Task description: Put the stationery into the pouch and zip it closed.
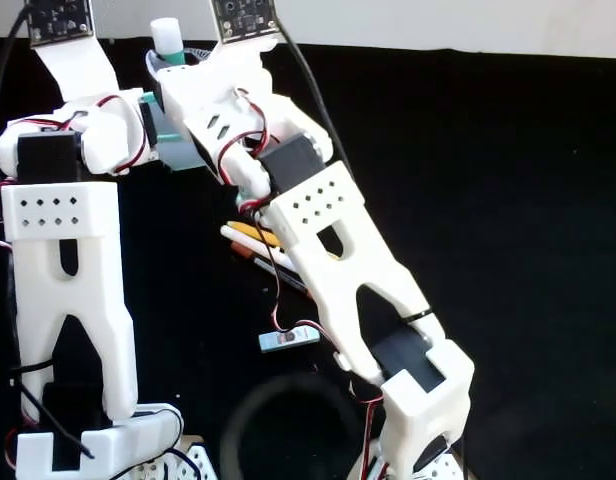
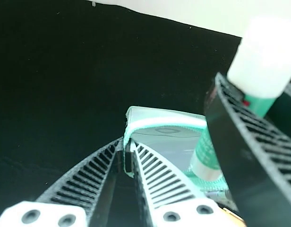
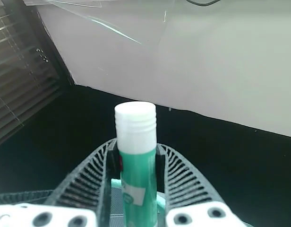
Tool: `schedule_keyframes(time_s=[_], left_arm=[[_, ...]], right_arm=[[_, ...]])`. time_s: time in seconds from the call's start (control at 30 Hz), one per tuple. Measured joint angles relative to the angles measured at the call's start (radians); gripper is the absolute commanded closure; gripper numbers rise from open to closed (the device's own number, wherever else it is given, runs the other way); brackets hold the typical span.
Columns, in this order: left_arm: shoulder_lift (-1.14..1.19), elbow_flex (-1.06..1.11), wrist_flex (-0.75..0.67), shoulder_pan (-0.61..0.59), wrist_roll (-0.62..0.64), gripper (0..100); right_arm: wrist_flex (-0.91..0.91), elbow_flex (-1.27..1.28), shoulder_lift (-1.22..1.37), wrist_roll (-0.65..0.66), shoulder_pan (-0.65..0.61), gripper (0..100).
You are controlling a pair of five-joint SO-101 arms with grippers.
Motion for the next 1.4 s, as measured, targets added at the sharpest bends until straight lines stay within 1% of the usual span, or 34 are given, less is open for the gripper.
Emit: schedule_keyframes(time_s=[0.47, 0.77, 0.83, 1.0, 1.1, 1.4], left_arm=[[0.000, 0.000, 0.000, -0.005, 0.000, 99], [0.000, 0.000, 0.000, -0.005, 0.000, 99], [0.000, 0.000, 0.000, -0.003, 0.000, 99], [0.000, 0.005, 0.000, 0.000, 0.000, 99], [0.000, 0.000, 0.000, 0.000, 0.000, 99], [0.000, 0.000, -0.005, -0.003, 0.000, 99]], right_arm=[[-0.097, 0.153, -0.009, 0.000, -0.018, 99.1], [-0.097, 0.189, -0.020, 0.000, -0.023, 98.5], [-0.077, 0.189, -0.021, 0.000, -0.023, 96.3], [-0.048, 0.204, -0.055, 0.000, -0.025, 84.2], [-0.015, 0.215, -0.078, 0.000, -0.029, 83.6], [-0.009, 0.216, -0.078, 0.000, -0.034, 83.6]])
